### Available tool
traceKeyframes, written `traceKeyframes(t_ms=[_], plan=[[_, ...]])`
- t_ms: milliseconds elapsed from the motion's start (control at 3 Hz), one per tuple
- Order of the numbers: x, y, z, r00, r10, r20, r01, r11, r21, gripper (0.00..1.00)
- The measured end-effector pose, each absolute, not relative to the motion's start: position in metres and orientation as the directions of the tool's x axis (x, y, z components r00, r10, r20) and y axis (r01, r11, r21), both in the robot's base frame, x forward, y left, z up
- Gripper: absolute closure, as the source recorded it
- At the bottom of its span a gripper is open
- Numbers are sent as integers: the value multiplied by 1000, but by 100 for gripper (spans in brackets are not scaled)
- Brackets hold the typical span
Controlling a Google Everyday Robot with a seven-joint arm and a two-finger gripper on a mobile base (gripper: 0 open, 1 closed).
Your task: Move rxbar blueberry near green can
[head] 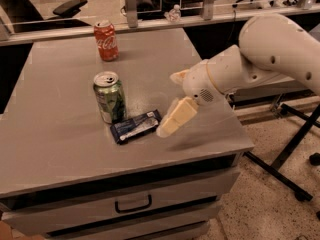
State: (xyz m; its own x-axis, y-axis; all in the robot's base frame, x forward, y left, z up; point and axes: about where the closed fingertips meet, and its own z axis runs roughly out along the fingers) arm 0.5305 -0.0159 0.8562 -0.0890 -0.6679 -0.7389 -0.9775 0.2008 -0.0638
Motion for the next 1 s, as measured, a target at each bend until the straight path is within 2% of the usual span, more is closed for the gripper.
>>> traceKeyframes(t_ms=[333, 667, 1000], plan=[[553, -91, 868, -213, -614, -760, -911, 407, -74, 0], [557, -113, 870, -238, -601, -763, -889, 451, -78, 0], [557, -112, 871, -238, -601, -763, -889, 451, -78, 0]])
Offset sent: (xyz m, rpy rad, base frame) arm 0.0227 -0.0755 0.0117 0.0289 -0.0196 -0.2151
